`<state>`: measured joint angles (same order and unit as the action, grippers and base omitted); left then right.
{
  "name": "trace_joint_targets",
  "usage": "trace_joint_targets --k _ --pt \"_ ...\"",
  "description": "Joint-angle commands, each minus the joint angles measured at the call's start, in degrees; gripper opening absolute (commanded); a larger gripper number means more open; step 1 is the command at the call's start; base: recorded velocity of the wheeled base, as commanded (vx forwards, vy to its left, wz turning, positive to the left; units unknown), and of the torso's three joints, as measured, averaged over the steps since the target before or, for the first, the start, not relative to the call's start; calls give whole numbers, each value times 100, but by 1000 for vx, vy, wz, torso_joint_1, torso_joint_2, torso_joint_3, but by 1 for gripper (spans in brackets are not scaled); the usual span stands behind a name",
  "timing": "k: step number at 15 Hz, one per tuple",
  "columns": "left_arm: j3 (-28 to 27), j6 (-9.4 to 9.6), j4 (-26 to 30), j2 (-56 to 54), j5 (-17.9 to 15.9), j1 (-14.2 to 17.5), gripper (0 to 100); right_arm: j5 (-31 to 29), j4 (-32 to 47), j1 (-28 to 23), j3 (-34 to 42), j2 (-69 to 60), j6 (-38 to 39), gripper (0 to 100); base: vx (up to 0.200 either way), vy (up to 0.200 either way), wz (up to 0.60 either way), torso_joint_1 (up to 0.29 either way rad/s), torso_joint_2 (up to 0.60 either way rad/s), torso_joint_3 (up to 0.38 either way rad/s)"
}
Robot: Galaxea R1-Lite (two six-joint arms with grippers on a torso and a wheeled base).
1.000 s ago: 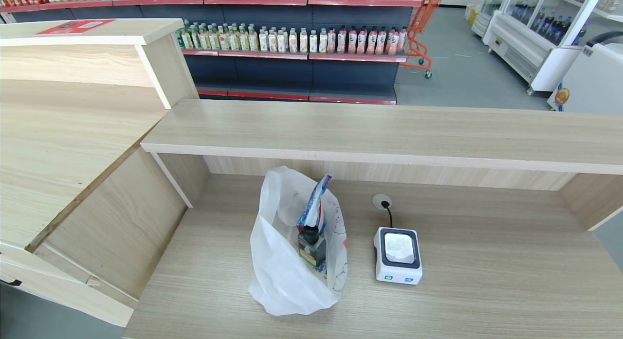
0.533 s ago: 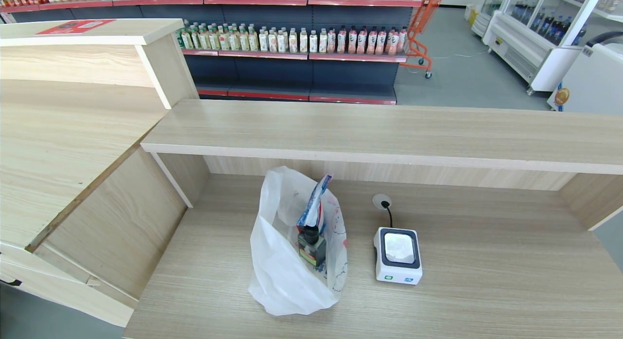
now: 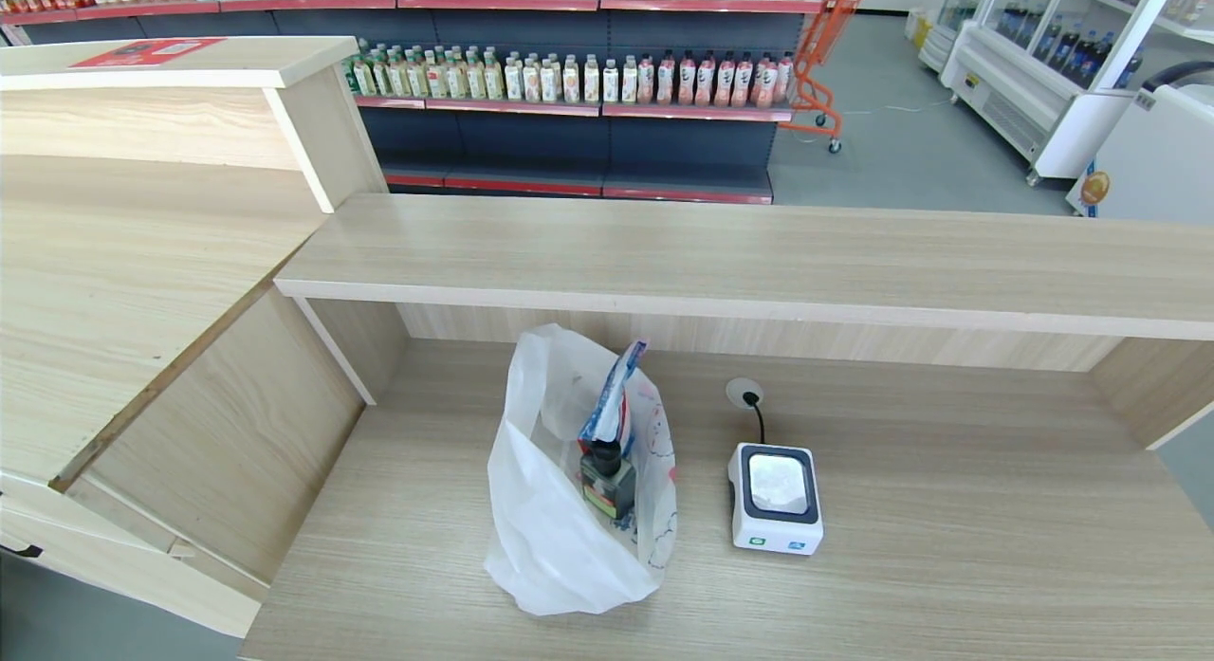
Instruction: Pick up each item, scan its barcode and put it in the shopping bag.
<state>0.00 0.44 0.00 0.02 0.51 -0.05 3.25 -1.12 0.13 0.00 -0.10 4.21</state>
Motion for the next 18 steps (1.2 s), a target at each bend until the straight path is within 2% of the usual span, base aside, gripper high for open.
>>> trace_joint_targets --k 1,4,10,15,18 --pt "0 0 0 -2 2 5 100 0 -2 4 0 19 1 0 0 0 0 0 0 0" --pt "0 -26 0 -2 2 -4 100 -53 -2 4 0 19 1 0 0 0 0 0 0 0" --pt "0 35 0 -2 2 5 100 -62 -2 4 0 19 10 0 0 -200 0 4 2 0" --pt "0 0 0 -2 2 -4 100 -53 -2 4 0 19 10 0 0 -200 0 0 0 0" --pt "0 -35 0 -2 2 5 100 -53 -2 4 0 19 10 0 0 0 0 0 0 0"
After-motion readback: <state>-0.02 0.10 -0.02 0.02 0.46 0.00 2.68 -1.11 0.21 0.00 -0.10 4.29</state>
